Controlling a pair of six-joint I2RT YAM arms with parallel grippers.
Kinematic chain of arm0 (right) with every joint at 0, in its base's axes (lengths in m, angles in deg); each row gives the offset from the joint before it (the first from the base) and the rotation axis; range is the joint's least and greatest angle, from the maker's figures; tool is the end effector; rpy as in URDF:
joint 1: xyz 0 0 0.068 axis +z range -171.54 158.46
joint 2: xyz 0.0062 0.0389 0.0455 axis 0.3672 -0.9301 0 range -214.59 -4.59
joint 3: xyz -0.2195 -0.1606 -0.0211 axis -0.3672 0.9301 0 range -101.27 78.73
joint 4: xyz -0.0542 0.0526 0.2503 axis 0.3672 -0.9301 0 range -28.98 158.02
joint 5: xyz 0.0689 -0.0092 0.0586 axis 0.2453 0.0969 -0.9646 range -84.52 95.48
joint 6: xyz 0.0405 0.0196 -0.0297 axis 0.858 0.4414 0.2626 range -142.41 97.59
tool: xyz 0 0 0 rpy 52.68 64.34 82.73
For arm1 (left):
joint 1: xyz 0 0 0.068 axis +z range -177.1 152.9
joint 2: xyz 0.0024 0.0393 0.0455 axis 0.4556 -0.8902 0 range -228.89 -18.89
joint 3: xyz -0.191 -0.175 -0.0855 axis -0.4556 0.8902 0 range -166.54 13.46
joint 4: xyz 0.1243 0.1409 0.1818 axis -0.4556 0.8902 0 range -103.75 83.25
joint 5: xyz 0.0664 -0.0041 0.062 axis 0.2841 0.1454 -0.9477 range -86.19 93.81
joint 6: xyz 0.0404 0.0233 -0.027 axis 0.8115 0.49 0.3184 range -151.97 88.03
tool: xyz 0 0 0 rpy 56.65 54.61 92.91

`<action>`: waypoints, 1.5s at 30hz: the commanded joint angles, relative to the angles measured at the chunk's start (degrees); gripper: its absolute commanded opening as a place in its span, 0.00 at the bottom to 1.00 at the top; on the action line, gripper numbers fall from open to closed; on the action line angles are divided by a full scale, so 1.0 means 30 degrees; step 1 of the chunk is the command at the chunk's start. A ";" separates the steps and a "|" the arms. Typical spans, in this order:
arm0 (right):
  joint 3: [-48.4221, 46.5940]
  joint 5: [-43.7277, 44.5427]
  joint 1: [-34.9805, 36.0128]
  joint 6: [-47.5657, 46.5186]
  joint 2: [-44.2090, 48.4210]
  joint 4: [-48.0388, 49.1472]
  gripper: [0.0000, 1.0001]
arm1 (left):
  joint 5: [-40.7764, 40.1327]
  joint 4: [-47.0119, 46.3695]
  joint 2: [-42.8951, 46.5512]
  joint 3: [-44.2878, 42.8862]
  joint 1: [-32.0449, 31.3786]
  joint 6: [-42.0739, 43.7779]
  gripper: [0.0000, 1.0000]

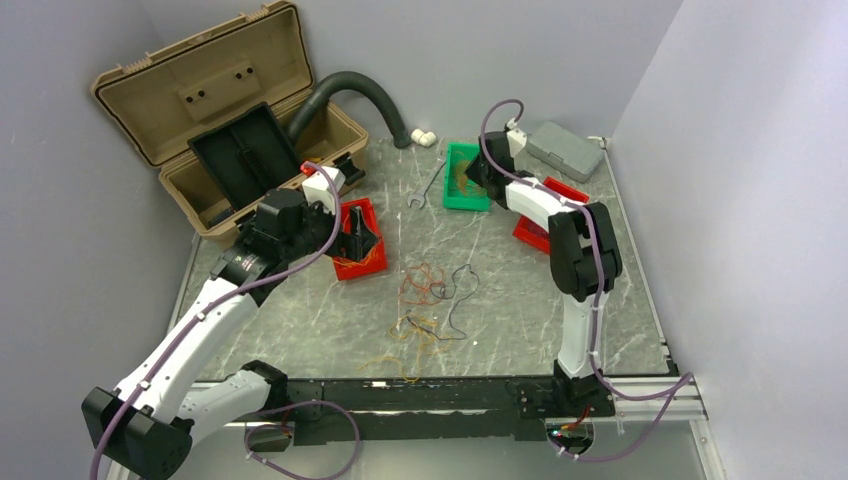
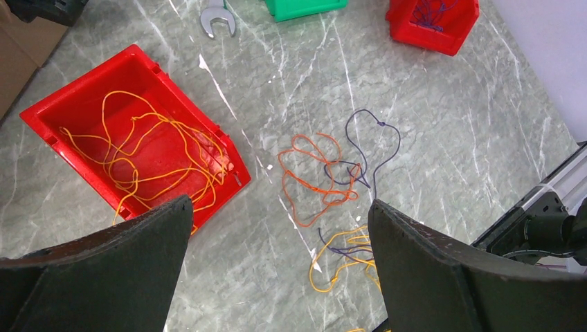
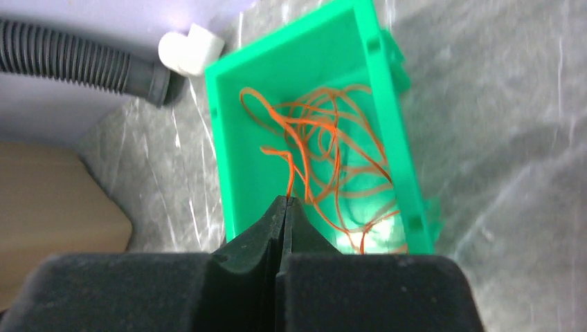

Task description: Untangle the cables

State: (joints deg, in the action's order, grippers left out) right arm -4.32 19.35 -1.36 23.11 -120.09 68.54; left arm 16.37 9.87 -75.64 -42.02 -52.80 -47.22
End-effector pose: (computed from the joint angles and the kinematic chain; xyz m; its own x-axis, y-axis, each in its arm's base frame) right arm 0.4392 0.1524 0.2135 -0.4507 0.5723 -0.6851 0.2533 0.8179 0.5166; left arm 0.1951 -0.1025 0.3431 -0.5239 -0.0328 -0.8512 0.4801 0.8140 -0.3269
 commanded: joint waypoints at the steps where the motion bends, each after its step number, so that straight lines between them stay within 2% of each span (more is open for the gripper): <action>1: -0.2100 -0.2163 -0.0398 -0.2107 -0.1700 0.0752 0.00 | -0.0161 -0.0116 0.0387 -0.0361 -0.0051 0.0279 0.99; 5: -0.4001 -0.2453 -0.0440 -0.2916 -0.3501 -0.0098 0.00 | -0.0101 -0.0047 0.0236 -0.0477 -0.0050 0.0303 0.99; 8: -0.3959 -0.3040 -0.0425 -0.3121 -0.3807 0.0061 0.00 | -0.0051 0.0043 0.0078 -0.0558 -0.0037 0.0346 0.99; 10: -0.3416 -0.3187 -0.0441 -0.3139 -0.3464 0.0519 0.07 | -0.0001 0.0042 -0.0015 -0.0559 -0.0066 0.0364 0.99; 13: -0.2941 -0.3298 -0.0420 -0.3405 -0.2659 0.0705 0.23 | 0.0328 0.0038 -0.0325 -0.0511 -0.0058 0.0350 0.99; 17: -0.2655 -0.3060 -0.0372 -0.4129 -0.1040 0.0335 0.28 | 0.1221 -0.0079 -0.1007 -0.0352 -0.0069 0.0217 0.99; 22: -0.1355 -0.2829 -0.0283 -0.5094 0.1713 0.0072 0.41 | 0.2961 -0.1025 -0.1742 0.0364 -0.0071 -0.0623 0.99; 27: 0.1355 -0.3941 -0.0228 -0.5299 0.5210 -0.0116 0.63 | 0.3462 -0.2625 -0.2481 0.1651 -0.0516 -0.1735 0.99; 30: 0.3644 -0.4219 -0.0061 -0.5222 0.7383 -0.0747 0.89 | 0.3170 -0.3556 -0.3292 0.2080 -0.1143 -0.2844 0.99; 32: 0.5280 -0.4351 0.0081 -0.5223 0.8880 -0.0908 0.93 | 0.2601 -0.3897 -0.4188 0.2048 -0.1907 -0.4256 0.99; 38: 1.0061 -0.4021 0.0329 -0.5298 1.3467 -0.1024 0.92 | -0.1254 -0.4844 -0.6609 0.2314 -0.4230 -1.0322 0.98; 42: 1.1936 -0.3189 0.0352 -0.5395 1.6022 -0.1527 0.91 | -0.3255 -0.9432 -0.6225 0.5427 -0.4771 -1.7907 0.75; 45: 1.2746 -0.2888 0.0349 -0.5547 1.7600 -0.1921 0.91 | -0.4780 -1.0636 -0.6302 0.6132 -0.4938 -2.2087 0.72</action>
State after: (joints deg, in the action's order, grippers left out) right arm 32.21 8.26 -0.33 7.61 -73.80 62.90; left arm 10.93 -11.84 -95.56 -25.76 -67.20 -90.38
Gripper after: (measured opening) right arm 0.911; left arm 0.735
